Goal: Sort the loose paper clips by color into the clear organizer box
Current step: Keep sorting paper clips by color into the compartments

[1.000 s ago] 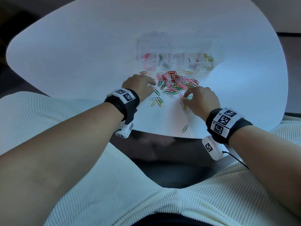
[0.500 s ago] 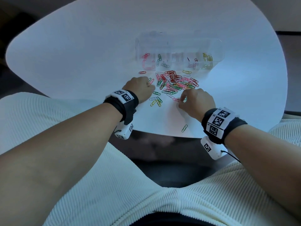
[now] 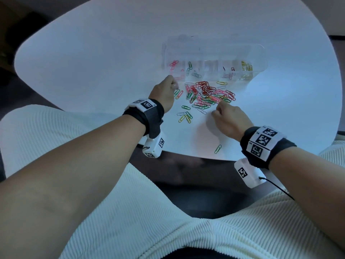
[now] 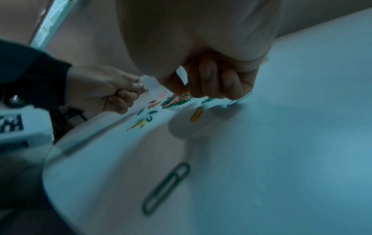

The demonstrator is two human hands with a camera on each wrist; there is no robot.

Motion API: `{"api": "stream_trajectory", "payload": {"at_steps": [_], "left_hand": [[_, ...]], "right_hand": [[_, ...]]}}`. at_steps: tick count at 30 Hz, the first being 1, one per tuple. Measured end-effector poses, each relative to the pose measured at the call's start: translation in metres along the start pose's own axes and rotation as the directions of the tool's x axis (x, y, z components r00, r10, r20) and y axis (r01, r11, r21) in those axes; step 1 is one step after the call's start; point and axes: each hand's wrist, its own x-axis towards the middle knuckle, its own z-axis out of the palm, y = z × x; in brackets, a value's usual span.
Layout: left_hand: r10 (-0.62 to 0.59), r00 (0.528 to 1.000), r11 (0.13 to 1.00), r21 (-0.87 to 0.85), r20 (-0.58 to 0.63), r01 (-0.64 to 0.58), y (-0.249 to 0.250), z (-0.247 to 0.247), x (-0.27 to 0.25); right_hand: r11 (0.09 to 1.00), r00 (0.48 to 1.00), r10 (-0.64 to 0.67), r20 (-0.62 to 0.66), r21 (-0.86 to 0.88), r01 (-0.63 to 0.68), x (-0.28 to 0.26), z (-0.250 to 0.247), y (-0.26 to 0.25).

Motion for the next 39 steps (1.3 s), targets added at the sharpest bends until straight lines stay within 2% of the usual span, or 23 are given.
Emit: {"api": "stream_trajectory", "payload": {"at_steps": [4,5,8,11,18,24,29,33,36,39], "left_hand": [[0.036,0.999,0.995,0.094,0.007,-0.037,0.004,0.000,0.002],[0.047,0.999,0.989,0.140,0.019,-0.049,0.004,0.001,0.003],[0.063,0.998,0.965,0.255,0.013,-0.065,0.002,0.002,0.007],[0.069,0.998,0.952,0.300,0.002,-0.066,-0.001,0.000,0.011],[0.094,0.996,0.941,0.325,0.013,-0.093,0.002,0.000,0.009],[0.010,1.000,0.982,0.189,-0.004,-0.009,0.001,-0.002,0.012],[-0.014,0.999,0.999,0.030,-0.042,0.016,0.007,-0.004,0.010],[0.024,0.999,0.994,-0.104,0.040,-0.020,0.023,-0.006,0.001],[0.027,0.986,0.932,-0.361,0.165,0.035,0.030,-0.006,-0.011],[0.006,0.980,0.813,-0.572,0.200,0.111,0.039,-0.007,-0.020]], "right_hand": [[0.951,0.999,0.016,0.032,0.309,-0.025,0.002,-0.012,-0.004],[0.906,0.996,0.017,0.084,0.421,-0.050,0.002,-0.014,-0.005],[0.694,0.963,-0.045,0.265,0.702,-0.161,-0.002,-0.019,-0.010],[0.606,0.936,-0.101,0.339,0.766,-0.212,-0.006,-0.020,-0.015],[0.590,0.928,-0.121,0.353,0.777,-0.219,-0.008,-0.020,-0.017],[0.502,0.925,-0.109,0.363,0.824,-0.264,-0.008,-0.023,-0.014],[0.459,0.957,-0.063,0.284,0.859,-0.225,-0.004,-0.026,-0.014],[0.411,0.969,0.002,0.247,0.883,-0.226,-0.002,-0.029,-0.012],[0.392,0.972,0.003,0.235,0.894,-0.218,-0.002,-0.035,-0.015],[0.400,0.975,0.001,0.221,0.894,-0.203,-0.002,-0.045,-0.022]]}}
